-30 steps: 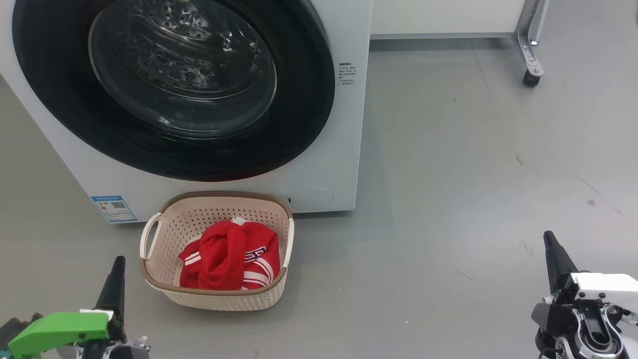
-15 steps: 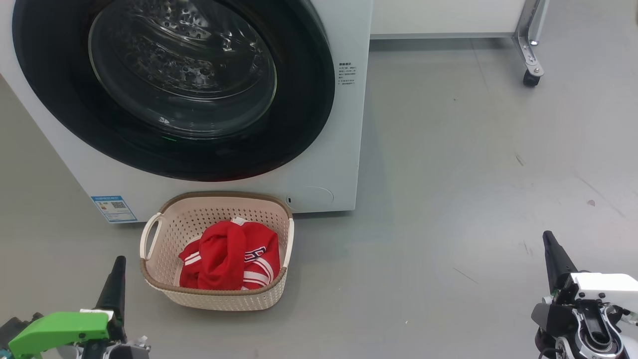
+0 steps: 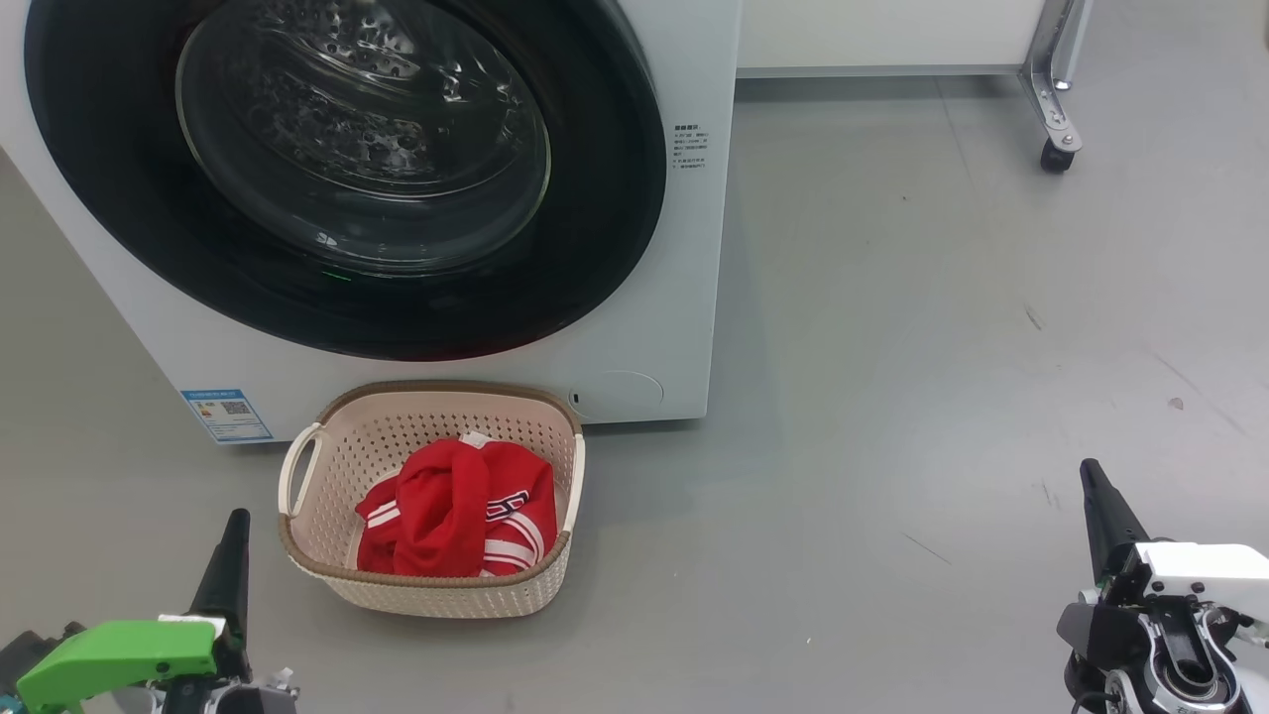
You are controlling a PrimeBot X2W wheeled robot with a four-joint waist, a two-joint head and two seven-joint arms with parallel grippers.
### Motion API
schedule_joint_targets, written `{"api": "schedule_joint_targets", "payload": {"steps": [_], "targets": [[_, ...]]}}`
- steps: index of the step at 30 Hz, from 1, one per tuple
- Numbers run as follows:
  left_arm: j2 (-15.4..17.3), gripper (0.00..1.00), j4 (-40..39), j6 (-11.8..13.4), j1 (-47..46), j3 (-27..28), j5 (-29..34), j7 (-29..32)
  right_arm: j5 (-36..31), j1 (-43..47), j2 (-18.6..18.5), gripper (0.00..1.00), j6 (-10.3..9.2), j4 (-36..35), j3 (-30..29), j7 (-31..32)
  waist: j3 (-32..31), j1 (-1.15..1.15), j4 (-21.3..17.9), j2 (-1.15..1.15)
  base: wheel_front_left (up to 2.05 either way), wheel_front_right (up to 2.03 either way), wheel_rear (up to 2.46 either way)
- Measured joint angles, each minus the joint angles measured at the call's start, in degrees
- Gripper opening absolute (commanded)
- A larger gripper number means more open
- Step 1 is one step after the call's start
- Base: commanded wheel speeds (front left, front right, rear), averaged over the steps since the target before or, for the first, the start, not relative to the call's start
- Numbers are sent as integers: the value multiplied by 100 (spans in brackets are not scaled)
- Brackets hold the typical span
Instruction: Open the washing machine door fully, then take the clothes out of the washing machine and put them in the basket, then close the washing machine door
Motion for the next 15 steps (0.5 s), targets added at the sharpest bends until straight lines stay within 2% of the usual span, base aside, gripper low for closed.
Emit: {"api": "schedule_joint_targets", "payload": {"steps": [15], "targets": [[-1, 0, -3, 0, 0, 4, 1, 0, 0, 0, 1, 0, 0, -3, -5, 0, 0, 0, 0, 0, 0, 0, 0]]}}
